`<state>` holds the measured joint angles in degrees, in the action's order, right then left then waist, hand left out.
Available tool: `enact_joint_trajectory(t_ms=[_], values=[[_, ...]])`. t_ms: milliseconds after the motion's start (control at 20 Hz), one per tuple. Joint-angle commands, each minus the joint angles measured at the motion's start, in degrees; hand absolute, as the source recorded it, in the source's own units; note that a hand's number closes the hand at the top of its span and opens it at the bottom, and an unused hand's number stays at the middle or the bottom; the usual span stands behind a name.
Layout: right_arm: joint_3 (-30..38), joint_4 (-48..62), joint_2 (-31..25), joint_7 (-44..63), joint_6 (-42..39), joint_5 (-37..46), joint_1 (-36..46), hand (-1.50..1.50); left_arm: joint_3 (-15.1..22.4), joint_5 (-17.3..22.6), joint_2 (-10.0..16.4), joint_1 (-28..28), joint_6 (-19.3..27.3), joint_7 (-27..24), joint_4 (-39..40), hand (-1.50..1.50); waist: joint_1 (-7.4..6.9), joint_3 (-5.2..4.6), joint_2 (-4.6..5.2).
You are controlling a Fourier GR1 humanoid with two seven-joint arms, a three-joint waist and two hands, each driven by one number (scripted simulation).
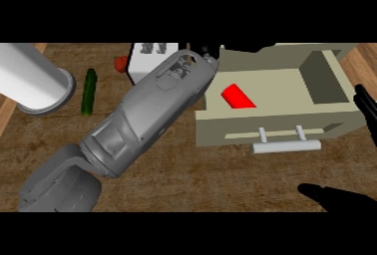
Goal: Pick up the can, place it into the drawer and close the drawer
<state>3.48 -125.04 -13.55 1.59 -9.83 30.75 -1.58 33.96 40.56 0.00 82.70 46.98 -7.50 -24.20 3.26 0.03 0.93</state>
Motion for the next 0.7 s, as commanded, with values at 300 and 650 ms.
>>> enact_joint_trajectory(t_ms=[300,650], values=[[-11.39,14.03,-0.12,1.18,6.22,24.05,6.25,-1.5,-0.62,-0.63,0.0,-0.52,0.51,1.51,-1.62,-1.5,-3.22,-0.04,-0.66],[-10.4,27.47,3.12,-3.3,17.62,28.59,6.29,-1.5,-0.51,-4.04,4.0,-2.99,0.86,5.74,-6.39,-1.5,-3.74,0.0,-1.05]])
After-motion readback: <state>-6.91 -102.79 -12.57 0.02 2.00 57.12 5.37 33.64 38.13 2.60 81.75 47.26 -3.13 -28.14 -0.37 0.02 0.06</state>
